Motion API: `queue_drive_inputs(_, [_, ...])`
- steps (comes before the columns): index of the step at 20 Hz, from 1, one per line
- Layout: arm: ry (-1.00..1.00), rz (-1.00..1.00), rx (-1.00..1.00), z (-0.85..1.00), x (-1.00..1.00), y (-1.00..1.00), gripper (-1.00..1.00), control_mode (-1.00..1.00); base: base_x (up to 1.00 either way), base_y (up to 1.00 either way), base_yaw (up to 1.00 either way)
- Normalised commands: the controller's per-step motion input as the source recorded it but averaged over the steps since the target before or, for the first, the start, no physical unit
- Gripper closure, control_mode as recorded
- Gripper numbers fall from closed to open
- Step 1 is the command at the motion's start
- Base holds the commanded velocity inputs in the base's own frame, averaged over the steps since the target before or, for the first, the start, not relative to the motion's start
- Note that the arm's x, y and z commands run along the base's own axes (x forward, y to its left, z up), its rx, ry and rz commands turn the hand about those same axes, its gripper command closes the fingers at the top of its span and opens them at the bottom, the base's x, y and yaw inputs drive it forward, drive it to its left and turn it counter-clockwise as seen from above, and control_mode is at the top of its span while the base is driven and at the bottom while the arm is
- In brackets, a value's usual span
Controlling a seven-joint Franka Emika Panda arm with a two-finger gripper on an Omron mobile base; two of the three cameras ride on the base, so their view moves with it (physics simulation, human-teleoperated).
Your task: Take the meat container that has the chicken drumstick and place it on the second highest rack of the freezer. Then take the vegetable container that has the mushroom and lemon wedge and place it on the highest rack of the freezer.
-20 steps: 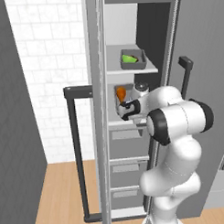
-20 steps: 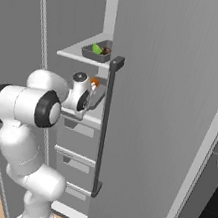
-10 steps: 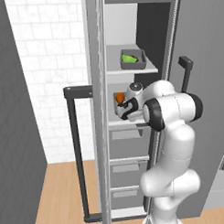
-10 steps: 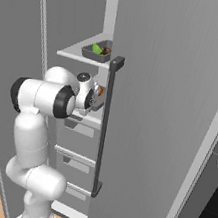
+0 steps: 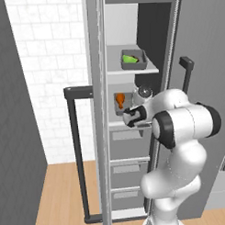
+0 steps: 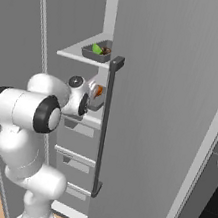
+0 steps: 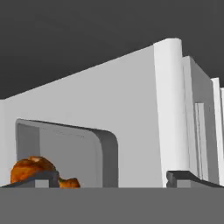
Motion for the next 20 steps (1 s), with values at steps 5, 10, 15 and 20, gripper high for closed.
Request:
queue_drive_inputs(5, [-0.28,0.00,0.04,1.00,-1.00,-0.24,-1.00,-1.00,0.00,0.00,0.00])
queue_drive_inputs(10, [-0.19,0.02,0.00,1.00,-1.00,-0.03,-1.00,-1.00,0.00,0.00,0.00])
queue_drive_inputs(15, [-0.11,0.04,0.00,0.95,-1.00,-0.05,-1.00,-1.00,0.00,0.00,0.00])
queue_drive_inputs(20, [-0.05,0.04,0.00,0.93,-1.00,-0.12,-1.00,-1.00,0.00,0.00,0.00])
